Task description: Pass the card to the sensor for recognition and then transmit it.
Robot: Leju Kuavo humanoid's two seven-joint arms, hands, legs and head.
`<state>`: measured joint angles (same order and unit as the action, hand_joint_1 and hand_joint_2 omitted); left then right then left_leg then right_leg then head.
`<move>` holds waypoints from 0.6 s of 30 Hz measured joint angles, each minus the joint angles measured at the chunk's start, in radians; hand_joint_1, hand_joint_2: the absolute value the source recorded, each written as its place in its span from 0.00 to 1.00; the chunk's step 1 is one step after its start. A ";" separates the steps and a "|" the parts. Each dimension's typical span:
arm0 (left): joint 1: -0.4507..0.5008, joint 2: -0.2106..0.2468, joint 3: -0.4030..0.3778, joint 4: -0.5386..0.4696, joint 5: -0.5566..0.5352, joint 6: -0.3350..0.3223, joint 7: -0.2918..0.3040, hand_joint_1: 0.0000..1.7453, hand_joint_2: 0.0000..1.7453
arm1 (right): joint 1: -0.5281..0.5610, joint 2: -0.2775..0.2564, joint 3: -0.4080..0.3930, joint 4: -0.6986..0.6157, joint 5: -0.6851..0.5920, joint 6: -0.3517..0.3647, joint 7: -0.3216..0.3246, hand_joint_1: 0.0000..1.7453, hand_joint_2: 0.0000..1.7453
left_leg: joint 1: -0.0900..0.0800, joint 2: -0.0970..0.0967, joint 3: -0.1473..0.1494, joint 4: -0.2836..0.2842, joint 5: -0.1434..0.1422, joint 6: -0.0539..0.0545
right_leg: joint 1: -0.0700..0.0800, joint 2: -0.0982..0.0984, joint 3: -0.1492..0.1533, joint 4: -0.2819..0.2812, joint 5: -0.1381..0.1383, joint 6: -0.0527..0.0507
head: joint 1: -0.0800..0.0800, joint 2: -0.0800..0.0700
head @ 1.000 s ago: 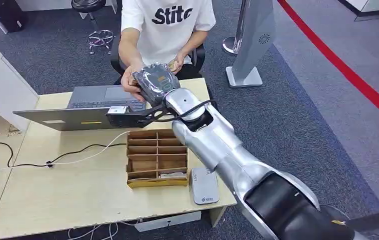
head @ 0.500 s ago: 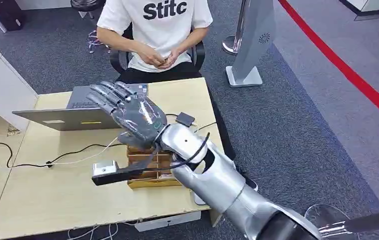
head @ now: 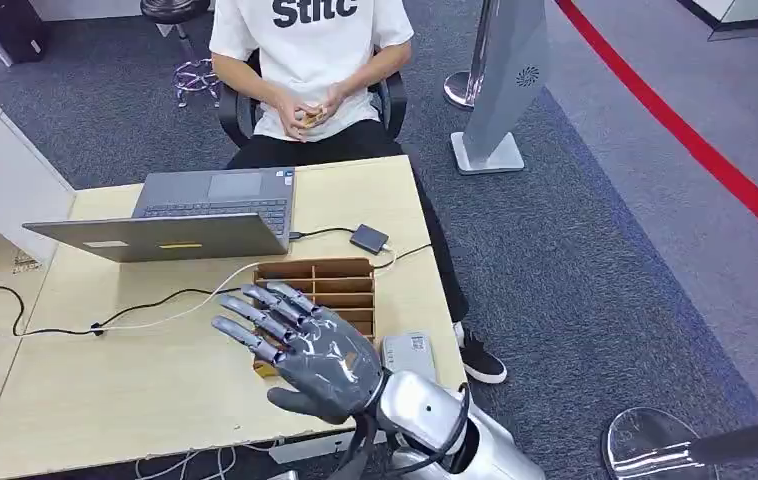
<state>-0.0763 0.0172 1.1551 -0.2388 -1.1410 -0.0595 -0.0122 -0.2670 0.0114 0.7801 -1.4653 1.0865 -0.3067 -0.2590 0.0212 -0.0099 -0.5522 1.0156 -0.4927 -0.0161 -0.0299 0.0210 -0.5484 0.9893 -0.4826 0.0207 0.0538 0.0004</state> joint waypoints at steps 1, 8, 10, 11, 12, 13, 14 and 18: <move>0.000 0.000 0.002 0.000 0.000 0.000 0.000 0.00 1.00 | 0.010 0.000 0.001 0.005 -0.006 0.000 -0.003 0.00 1.00 | 0.000 0.000 0.000 0.000 0.000 0.000 | 0.000 0.000 0.000 0.000 0.000 0.000 | 0.000 0.000; 0.000 -0.003 0.017 0.000 0.000 0.000 0.001 0.00 1.00 | 0.036 0.002 0.006 0.032 -0.019 0.014 -0.003 0.00 1.00 | 0.000 0.000 0.000 0.000 0.000 0.000 | 0.000 0.000 0.000 0.000 0.000 0.000 | 0.000 0.000; 0.000 -0.003 0.017 0.000 -0.002 -0.001 0.001 0.00 1.00 | 0.033 0.008 0.007 0.041 -0.011 0.034 0.009 0.00 1.00 | 0.000 0.000 0.000 0.000 0.000 0.000 | 0.000 0.000 0.000 0.000 0.000 0.000 | 0.000 0.000; 0.000 -0.003 0.017 0.000 -0.004 -0.002 0.002 0.00 1.00 | 0.026 0.016 0.009 0.053 0.002 0.053 0.029 0.00 1.00 | 0.000 0.000 0.000 0.000 0.000 0.000 | 0.000 0.000 0.000 0.000 0.000 0.000 | 0.000 0.000; -0.001 -0.003 0.017 0.000 -0.008 -0.004 0.003 0.00 1.00 | 0.016 0.025 0.014 0.071 0.014 0.068 0.048 0.00 1.00 | 0.000 0.000 0.000 0.000 0.000 0.000 | 0.000 0.000 0.000 0.000 0.000 0.000 | 0.000 0.000; -0.001 -0.003 0.017 0.000 -0.010 -0.004 0.003 0.00 1.00 | 0.002 0.036 0.016 0.092 0.025 0.084 0.066 0.00 1.00 | 0.000 0.000 0.000 0.000 0.000 0.000 | 0.000 0.000 0.000 0.001 0.000 0.000 | 0.000 0.000; -0.001 -0.003 0.017 0.000 -0.012 -0.005 0.003 0.00 1.00 | -0.012 0.050 0.018 0.120 0.034 0.095 0.083 0.00 1.00 | 0.000 0.000 0.000 0.000 0.000 0.000 | 0.000 0.000 0.000 0.001 0.000 0.000 | 0.000 0.000; -0.002 -0.003 0.017 0.000 -0.019 -0.007 0.003 0.00 1.00 | -0.070 0.108 0.023 0.240 0.055 0.113 0.121 0.00 1.00 | 0.000 0.000 0.001 0.000 0.001 0.000 | 0.000 0.000 0.000 0.001 0.000 0.000 | 0.000 0.000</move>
<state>-0.0782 0.0141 1.1719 -0.2388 -1.1597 -0.0664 -0.0095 -0.3369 0.1191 0.8026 -1.2256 1.1414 -0.1942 -0.1384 0.0216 -0.0098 -0.5517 1.0156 -0.4921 -0.0165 -0.0297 0.0213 -0.5480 0.9906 -0.4825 0.0205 0.0534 0.0004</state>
